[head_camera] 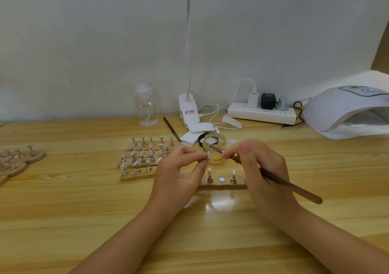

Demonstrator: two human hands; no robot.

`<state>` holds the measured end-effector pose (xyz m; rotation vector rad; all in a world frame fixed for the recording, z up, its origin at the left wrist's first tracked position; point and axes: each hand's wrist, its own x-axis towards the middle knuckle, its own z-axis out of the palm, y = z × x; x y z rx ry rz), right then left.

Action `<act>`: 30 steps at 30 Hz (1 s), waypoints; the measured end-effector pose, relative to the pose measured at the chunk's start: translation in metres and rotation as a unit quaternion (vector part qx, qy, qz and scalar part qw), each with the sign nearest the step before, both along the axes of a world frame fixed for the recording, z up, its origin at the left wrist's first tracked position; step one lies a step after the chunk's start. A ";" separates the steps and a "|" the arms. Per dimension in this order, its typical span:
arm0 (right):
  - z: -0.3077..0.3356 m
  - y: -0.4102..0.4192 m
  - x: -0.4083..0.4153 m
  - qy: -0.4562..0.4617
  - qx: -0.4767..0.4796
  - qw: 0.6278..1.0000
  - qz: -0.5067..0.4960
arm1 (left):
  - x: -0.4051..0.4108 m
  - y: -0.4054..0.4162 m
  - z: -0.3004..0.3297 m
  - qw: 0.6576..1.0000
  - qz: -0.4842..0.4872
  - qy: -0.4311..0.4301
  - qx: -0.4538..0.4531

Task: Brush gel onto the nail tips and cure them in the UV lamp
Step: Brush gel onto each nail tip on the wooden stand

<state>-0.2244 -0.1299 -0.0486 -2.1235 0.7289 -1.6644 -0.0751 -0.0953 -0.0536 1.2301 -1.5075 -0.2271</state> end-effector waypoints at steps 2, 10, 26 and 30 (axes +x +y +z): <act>-0.001 0.000 -0.001 -0.007 0.018 1.000 0.011 | 0.000 0.001 0.001 1.000 -0.003 0.007 0.003; -0.001 0.000 -0.001 -0.013 -0.007 1.000 0.000 | -0.001 0.001 0.001 1.000 -0.002 -0.001 0.001; -0.004 0.002 0.001 -0.021 0.012 1.000 -0.003 | -0.002 0.001 0.003 1.000 0.001 0.014 0.012; -0.001 0.002 0.002 -0.024 -0.004 1.000 -0.008 | -0.001 0.001 0.002 1.000 -0.005 0.015 0.020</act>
